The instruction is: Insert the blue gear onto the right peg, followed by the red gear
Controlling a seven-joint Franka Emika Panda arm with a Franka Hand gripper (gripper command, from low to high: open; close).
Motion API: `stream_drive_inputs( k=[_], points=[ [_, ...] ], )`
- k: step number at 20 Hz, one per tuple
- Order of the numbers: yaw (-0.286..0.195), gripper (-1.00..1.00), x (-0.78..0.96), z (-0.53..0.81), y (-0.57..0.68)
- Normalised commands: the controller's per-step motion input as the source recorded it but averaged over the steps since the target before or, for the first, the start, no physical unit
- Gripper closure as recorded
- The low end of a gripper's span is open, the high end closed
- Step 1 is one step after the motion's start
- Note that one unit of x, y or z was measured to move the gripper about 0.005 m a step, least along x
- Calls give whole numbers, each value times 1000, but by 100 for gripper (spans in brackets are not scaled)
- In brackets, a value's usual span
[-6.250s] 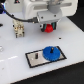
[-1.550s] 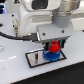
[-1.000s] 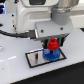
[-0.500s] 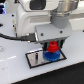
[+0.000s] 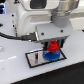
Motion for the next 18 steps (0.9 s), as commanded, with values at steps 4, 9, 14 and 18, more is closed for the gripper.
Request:
stream_drive_inputs(
  k=[4, 9, 14, 18],
  points=[
    [0, 100, 286, 74, -20],
    [0, 100, 204, -143, -77],
    [0, 100, 210, -215, -60],
    [0, 100, 172, -240, 3]
  ],
)
